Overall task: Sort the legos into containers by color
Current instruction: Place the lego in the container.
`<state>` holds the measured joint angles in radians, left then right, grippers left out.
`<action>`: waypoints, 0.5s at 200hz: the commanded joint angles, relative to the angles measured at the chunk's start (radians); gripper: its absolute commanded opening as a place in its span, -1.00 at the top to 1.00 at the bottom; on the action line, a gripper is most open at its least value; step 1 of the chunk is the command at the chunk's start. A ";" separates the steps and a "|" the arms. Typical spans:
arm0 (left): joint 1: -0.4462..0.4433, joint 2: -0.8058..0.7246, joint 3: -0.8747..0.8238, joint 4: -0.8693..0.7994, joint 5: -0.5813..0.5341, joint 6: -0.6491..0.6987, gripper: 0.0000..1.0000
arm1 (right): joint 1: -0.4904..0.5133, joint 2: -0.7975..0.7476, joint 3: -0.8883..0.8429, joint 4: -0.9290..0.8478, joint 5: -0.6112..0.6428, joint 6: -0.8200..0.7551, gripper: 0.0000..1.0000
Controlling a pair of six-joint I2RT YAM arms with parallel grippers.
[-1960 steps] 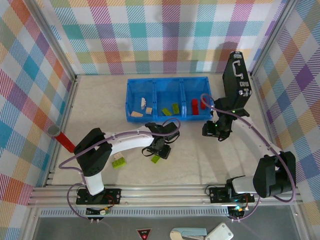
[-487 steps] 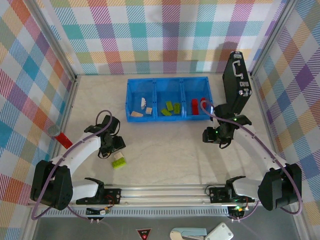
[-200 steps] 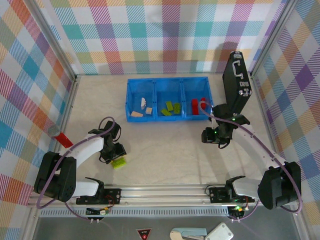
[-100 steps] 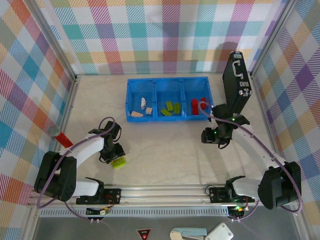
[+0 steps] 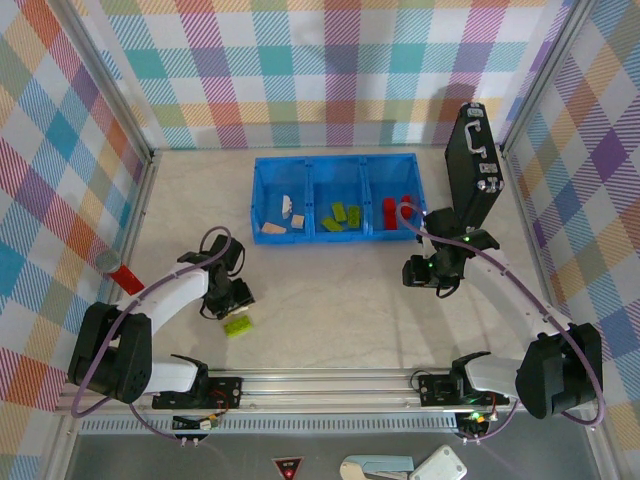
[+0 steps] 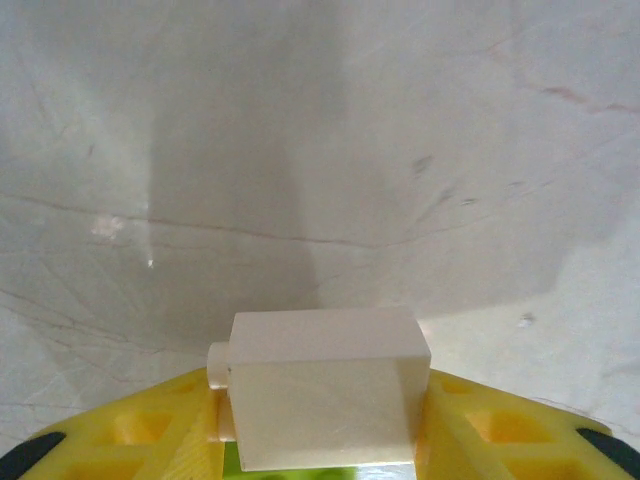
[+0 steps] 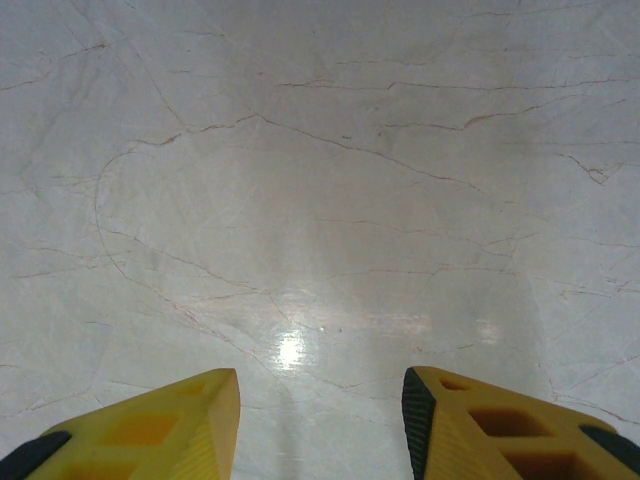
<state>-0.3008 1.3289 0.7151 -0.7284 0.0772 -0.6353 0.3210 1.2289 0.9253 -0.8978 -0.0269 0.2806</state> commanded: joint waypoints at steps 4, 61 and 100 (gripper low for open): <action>-0.009 0.011 0.066 -0.042 0.007 0.021 0.07 | 0.007 -0.003 -0.008 0.003 0.001 0.009 0.04; -0.050 0.103 0.237 -0.097 -0.027 0.121 0.08 | 0.007 -0.008 -0.009 0.001 0.008 0.011 0.03; -0.096 0.191 0.404 -0.160 -0.089 0.259 0.10 | 0.007 -0.012 -0.009 0.003 0.013 0.013 0.03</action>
<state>-0.3767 1.4738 1.0260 -0.8120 0.0399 -0.4892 0.3210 1.2289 0.9253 -0.8978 -0.0196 0.2810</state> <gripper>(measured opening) 0.453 0.483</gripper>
